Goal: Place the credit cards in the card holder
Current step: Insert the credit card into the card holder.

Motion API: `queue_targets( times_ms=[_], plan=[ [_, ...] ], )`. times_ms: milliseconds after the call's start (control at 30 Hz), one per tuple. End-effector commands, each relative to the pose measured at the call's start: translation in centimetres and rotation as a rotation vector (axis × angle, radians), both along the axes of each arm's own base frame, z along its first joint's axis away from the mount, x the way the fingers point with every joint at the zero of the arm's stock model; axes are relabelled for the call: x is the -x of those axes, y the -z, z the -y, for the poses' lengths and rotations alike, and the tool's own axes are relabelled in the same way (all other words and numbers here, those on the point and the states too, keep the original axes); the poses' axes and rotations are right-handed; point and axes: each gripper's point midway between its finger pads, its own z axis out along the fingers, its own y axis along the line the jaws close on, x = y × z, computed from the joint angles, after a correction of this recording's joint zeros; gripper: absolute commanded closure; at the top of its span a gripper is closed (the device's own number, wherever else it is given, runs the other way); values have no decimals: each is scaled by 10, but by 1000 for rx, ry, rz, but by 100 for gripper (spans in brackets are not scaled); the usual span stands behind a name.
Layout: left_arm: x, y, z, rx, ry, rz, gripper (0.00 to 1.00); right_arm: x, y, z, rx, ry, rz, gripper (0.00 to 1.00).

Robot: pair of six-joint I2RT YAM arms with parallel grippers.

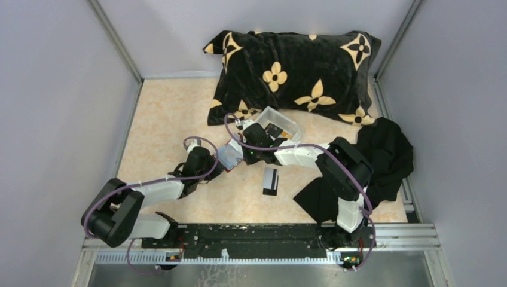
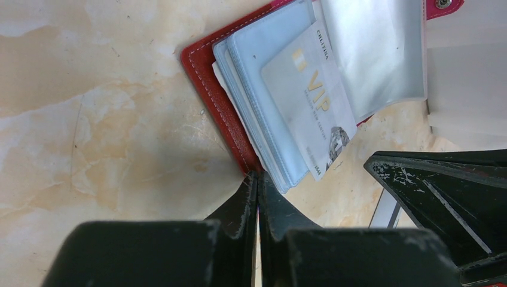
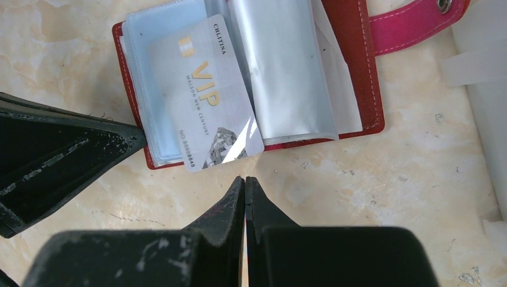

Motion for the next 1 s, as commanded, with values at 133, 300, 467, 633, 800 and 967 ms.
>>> queue_targets(
  times_ms=[133,300,467,633,800,967],
  plan=[
    [12,16,-7,-57,22,-50,94,3,3,-14,-4,-37,1,100],
    [12,16,-7,-56,23,-51,94,3,7,-19,-6,-49,-11,100],
    [12,17,-7,-57,23,-54,94,2,6,-26,-14,-62,-8,100],
    [12,19,-6,-56,26,-58,94,4,5,-34,-15,-77,-6,100],
    [13,19,-6,-55,26,-59,94,6,3,-41,-18,-93,-4,100],
    [13,20,-5,-53,29,-60,94,9,2,-43,-15,-99,-1,100]
  ],
)
